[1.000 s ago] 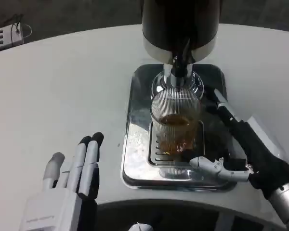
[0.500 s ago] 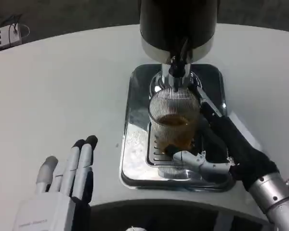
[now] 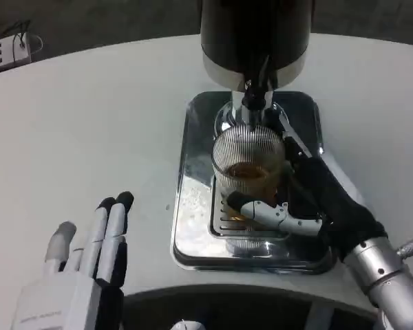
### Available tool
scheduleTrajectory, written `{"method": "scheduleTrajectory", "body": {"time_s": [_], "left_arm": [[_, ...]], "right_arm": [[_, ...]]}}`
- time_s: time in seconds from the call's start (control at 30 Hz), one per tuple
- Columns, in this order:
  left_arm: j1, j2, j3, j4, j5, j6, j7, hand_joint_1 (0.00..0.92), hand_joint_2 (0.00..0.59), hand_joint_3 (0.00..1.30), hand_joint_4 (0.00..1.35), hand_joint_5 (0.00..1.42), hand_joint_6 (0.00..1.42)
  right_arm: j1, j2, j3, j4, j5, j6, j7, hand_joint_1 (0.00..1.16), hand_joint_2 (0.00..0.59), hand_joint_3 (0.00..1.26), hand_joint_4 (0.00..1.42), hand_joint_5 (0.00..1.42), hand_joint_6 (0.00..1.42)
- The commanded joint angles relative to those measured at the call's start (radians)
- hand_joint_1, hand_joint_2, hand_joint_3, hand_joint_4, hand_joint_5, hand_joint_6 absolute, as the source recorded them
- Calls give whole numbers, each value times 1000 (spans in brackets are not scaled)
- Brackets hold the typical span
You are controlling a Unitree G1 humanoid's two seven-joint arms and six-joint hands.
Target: Grasp the cup under the faucet to collect the drink, then remove the cup.
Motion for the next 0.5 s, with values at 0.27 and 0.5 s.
{"method": "scheduleTrajectory", "body": {"time_s": [0.27, 0.5], "left_arm": [[-2, -11, 17, -14, 2, 2, -29, 0, 120, 52, 0, 136, 0], [0, -14, 30, -22, -3, 3, -35, 0, 120, 61, 0, 138, 0]], "right_arm": [[-42, 24, 8, 60, 5, -21, -33, 671, 149, 0, 71, 140, 246], [-54, 31, 17, 78, -4, -17, -47, 698, 145, 0, 85, 158, 262]]}}
